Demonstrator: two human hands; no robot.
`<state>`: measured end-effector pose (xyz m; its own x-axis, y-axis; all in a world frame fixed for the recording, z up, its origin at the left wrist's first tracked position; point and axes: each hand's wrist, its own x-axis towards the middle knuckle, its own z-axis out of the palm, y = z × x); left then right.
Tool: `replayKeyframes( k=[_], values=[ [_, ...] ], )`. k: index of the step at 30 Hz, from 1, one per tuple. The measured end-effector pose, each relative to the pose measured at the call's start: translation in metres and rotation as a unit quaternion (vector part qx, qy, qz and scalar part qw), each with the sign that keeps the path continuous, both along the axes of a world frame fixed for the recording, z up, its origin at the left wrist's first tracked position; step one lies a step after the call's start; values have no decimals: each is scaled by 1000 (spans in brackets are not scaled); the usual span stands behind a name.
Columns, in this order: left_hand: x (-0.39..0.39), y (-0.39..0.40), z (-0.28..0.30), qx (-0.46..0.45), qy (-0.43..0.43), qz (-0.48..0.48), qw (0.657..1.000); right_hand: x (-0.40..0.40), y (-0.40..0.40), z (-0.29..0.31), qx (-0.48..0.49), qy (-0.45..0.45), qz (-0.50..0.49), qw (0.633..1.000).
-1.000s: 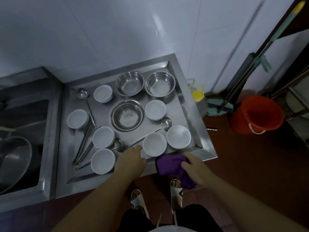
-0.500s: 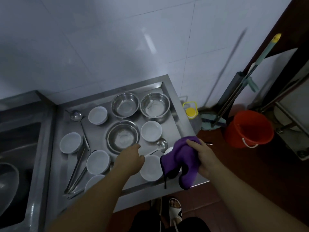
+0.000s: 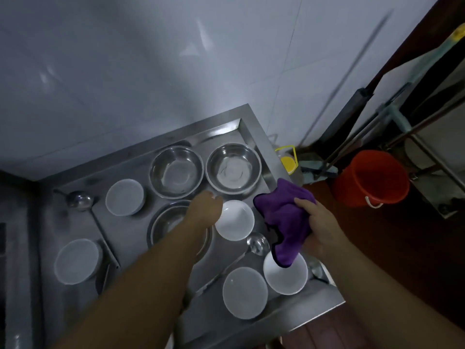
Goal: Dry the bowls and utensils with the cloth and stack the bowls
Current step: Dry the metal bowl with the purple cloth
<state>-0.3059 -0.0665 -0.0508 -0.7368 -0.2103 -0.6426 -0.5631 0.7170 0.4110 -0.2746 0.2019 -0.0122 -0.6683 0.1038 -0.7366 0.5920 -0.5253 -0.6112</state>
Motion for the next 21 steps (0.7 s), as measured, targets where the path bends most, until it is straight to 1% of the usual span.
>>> replayKeyframes(
  k=[2,5,9,11,15,16,19,21],
  values=[
    [-19,-3,-16,13,-7,6,1000,-10,-6,-4,4,-7,-3,1000],
    [-40,-3,-32,34,-12,97,995,-20,-13,-7,10,-9,-11,1000],
    [-52,-1,-47,54,-39,161,985,-26,-16,-9,4,-7,-15,1000],
    [-55,1,-50,75,-41,207,975,-25,-15,-9,4,-10,-13,1000],
    [-65,7,-47,119,-47,260,957,-24,-12,-8,9,-9,-18,1000],
    [-66,9,-45,142,-45,286,946,-24,-11,-7,10,-9,-18,1000],
    [-63,15,-37,251,-21,381,890,-22,-7,-1,15,0,-20,1000],
    [-59,16,-31,296,3,414,860,-22,-4,6,21,12,-16,1000]
  ],
)
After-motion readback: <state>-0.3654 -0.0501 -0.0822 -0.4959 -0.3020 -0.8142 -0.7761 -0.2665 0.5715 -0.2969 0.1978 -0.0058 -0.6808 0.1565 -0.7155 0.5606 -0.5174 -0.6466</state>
